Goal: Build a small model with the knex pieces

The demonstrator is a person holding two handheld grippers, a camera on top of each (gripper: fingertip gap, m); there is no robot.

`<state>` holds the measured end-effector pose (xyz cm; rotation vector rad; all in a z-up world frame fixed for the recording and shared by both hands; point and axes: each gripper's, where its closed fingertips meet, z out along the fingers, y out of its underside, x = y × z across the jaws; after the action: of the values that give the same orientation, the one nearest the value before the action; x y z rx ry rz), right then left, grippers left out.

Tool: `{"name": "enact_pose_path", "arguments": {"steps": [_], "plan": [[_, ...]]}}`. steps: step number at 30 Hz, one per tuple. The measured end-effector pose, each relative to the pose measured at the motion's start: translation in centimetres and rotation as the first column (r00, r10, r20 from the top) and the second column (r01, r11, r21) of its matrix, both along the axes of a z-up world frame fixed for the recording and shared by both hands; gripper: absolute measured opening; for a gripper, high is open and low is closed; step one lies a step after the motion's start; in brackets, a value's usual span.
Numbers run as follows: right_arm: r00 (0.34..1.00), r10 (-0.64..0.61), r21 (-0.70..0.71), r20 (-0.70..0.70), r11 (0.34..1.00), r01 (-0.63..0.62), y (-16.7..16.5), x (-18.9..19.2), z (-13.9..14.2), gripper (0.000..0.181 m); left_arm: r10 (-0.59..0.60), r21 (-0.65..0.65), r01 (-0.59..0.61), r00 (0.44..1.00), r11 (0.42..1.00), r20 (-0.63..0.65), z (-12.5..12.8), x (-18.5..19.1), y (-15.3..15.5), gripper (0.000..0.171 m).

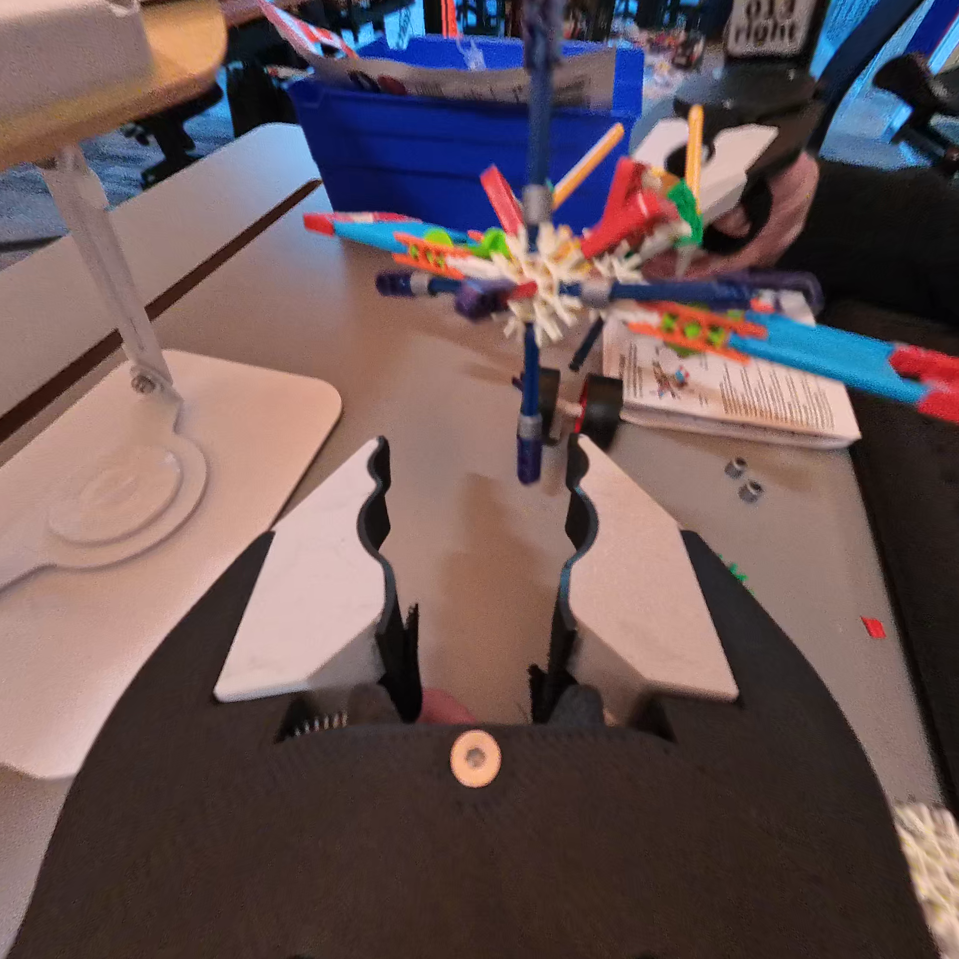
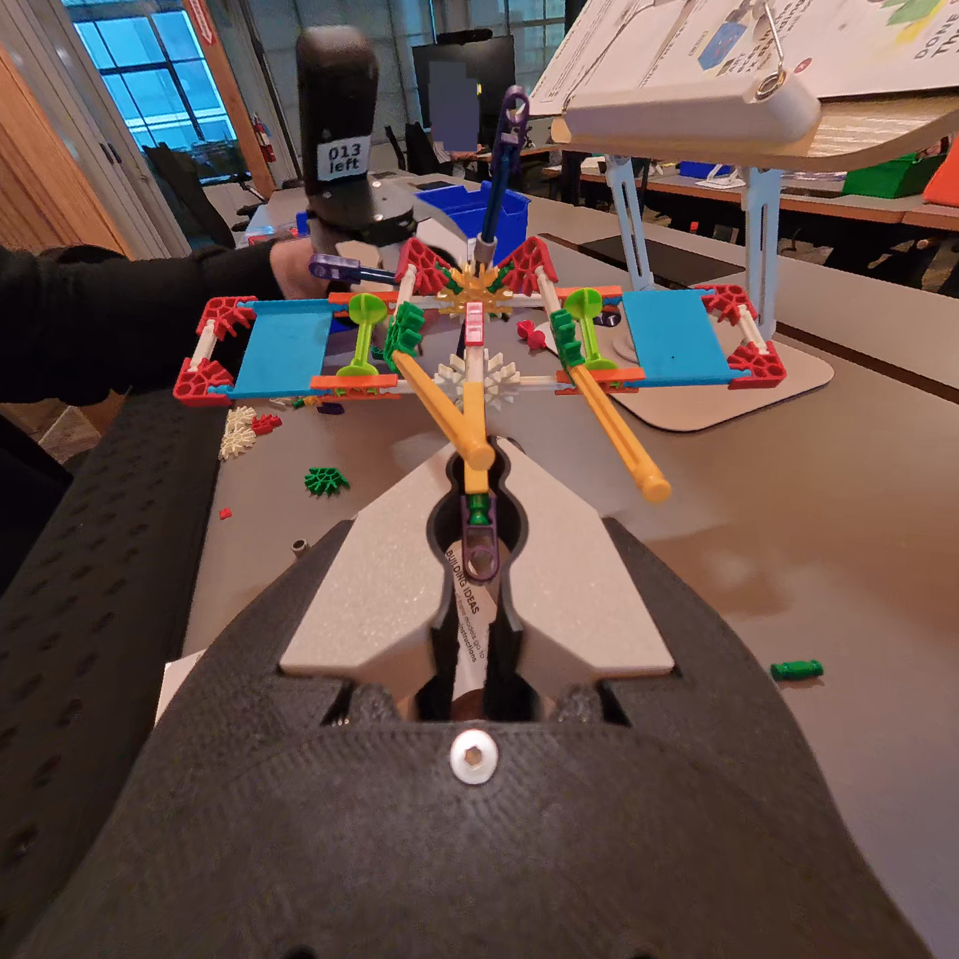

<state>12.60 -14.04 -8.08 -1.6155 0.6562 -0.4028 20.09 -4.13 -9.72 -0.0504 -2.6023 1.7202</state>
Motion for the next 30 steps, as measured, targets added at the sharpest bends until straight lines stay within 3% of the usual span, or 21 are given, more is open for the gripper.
{"name": "enact_pose_path", "arguments": {"steps": [5,9,12,15,21,26,30], "plan": [[0.999,0.043,0.022,0.015,0.999,-0.043,0.0,-0.1,0.4,0.003,-0.043,0.105,0.033,0.995,0.994,0.093,-2.4,-2.4,0.7,0.072],[0.999,0.042,0.045,0.027,0.998,-0.043,-0.3,0.0,0.9,0.003,-0.141,0.194,0.123,0.986,0.973,0.083,-4.3,-5.0,-1.5,0.087],[0.998,0.043,0.077,0.040,0.996,-0.046,-0.5,0.0,1.5,0.003,-0.123,0.225,0.080,0.975,0.971,0.184,-5.6,-4.1,-3.7,0.107],[0.998,0.048,0.091,0.043,0.995,-0.052,-0.6,0.0,1.7,0.003,-0.128,0.235,0.085,0.976,0.968,0.177,-5.9,-3.9,-5.4,0.108],[0.997,0.051,0.095,0.052,0.994,-0.056,-0.8,-0.2,2.0,0.003,-0.172,0.242,0.121,0.964,0.963,0.204,-5.9,-4.2,-7.5,0.059],[0.997,0.047,0.110,0.069,0.992,-0.054,-1.0,-0.4,2.7,0.003,-0.163,0.204,0.120,0.964,0.972,0.211,-5.7,-3.9,-7.9,0.056],[0.994,0.035,0.131,0.100,0.990,-0.048,-1.2,-0.6,3.7,0.003,-0.161,0.046,0.156,0.980,0.987,0.118,-3.0,-4.2,-7.8,0.055]]}}
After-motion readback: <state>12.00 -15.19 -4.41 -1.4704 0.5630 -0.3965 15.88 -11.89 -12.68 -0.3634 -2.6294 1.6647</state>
